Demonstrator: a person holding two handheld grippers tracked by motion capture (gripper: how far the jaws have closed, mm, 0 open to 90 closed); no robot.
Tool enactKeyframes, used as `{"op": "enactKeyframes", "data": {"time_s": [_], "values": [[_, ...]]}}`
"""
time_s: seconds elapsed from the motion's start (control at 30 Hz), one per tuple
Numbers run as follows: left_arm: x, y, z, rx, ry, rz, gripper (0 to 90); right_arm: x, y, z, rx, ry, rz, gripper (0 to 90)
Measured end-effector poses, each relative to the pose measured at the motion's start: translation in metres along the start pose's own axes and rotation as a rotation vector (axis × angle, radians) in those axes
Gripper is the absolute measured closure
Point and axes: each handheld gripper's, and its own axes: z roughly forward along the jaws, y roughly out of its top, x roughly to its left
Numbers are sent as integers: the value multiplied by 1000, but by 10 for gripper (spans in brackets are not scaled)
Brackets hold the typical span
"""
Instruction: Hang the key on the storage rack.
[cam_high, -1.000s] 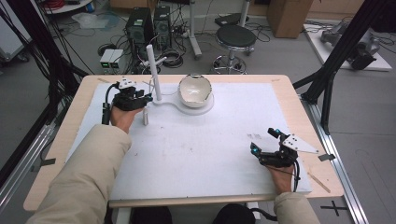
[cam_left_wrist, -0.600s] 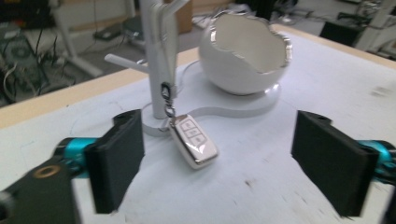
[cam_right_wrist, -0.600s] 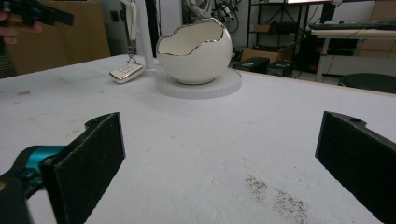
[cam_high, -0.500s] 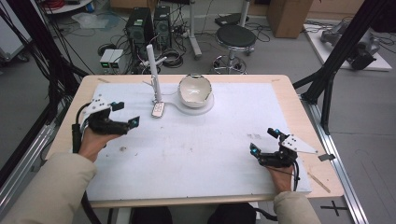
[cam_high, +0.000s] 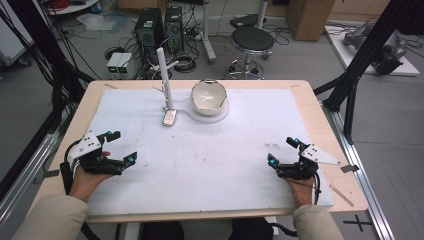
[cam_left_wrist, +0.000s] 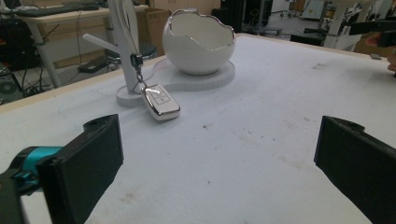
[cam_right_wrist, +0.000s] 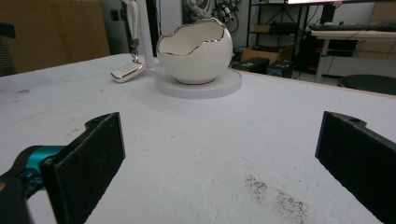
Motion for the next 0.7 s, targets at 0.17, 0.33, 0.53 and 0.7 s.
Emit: {"op": "enactKeyframes", "data": {"time_s": [0.17, 0.33, 0.53, 0.7], "values": [[-4, -20, -10, -45, 13, -12, 17, 1, 0, 0, 8, 0, -10, 5], [-6, -34, -16, -96, 46, -16, 17, 2, 0, 0, 7, 2, -8, 5], [-8, -39, -19, -141, 87, -23, 17, 1, 0, 0, 4, 2, -13, 5], [-9, -41, -22, -172, 119, -26, 17, 2, 0, 0, 5, -2, -19, 5]]}}
